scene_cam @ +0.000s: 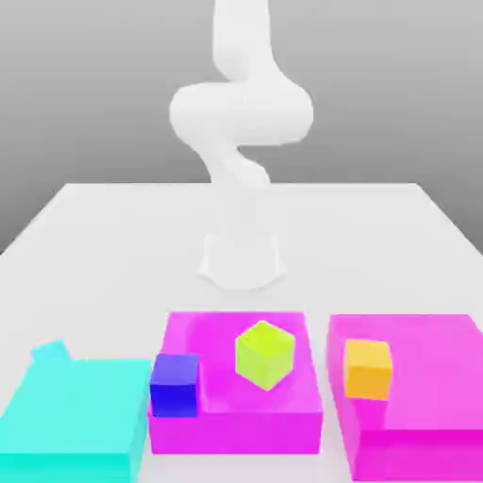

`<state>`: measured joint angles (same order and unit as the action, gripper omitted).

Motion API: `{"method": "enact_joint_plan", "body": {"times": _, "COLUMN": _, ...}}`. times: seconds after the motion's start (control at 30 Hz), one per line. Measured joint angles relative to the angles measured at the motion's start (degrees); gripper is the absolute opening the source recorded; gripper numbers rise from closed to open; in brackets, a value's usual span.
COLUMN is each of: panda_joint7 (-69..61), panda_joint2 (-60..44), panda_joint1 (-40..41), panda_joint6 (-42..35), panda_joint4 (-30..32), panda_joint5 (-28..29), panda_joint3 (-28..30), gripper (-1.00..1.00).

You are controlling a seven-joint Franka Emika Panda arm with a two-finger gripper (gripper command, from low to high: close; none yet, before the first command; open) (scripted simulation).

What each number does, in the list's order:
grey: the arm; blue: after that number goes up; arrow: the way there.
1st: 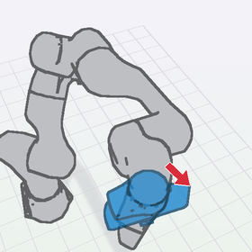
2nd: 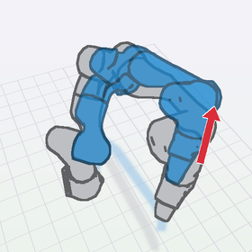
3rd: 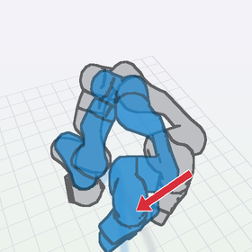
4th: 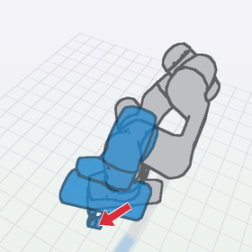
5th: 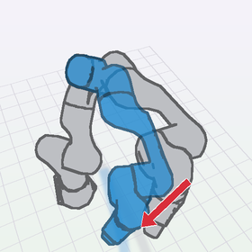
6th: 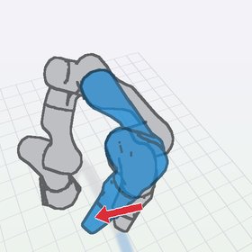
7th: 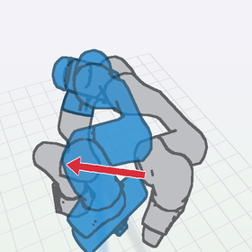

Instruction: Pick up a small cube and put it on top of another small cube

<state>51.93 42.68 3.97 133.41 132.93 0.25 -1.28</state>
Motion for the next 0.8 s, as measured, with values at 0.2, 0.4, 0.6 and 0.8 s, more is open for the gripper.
{"method": "enact_joint_plan", "body": {"times": 0.2, "panda_joint7": 15.5, "panda_joint2": -7.7, "panda_joint1": 9.0, "panda_joint6": 4.0, "panda_joint4": 2.8, "panda_joint5": 1.3, "panda_joint3": -2.6, "gripper": 0.0}}
{"method": "enact_joint_plan", "body": {"times": 0.4, "panda_joint7": 30.8, "panda_joint2": -15.3, "panda_joint1": 17.0, "panda_joint6": 7.8, "panda_joint4": 5.5, "panda_joint5": 3.1, "panda_joint3": -4.6, "gripper": 0.0}}
{"method": "enact_joint_plan", "body": {"times": 0.6, "panda_joint7": 43.8, "panda_joint2": -21.6, "panda_joint1": 23.2, "panda_joint6": 11.0, "panda_joint4": 7.8, "panda_joint5": 4.8, "panda_joint3": -5.5, "gripper": 0.0}}
{"method": "enact_joint_plan", "body": {"times": 0.8, "panda_joint7": 61.8, "panda_joint2": -30.5, "panda_joint1": 30.4, "panda_joint6": 15.5, "panda_joint4": 11.0, "panda_joint5": 7.0, "panda_joint3": -5.4, "gripper": 0.0}}
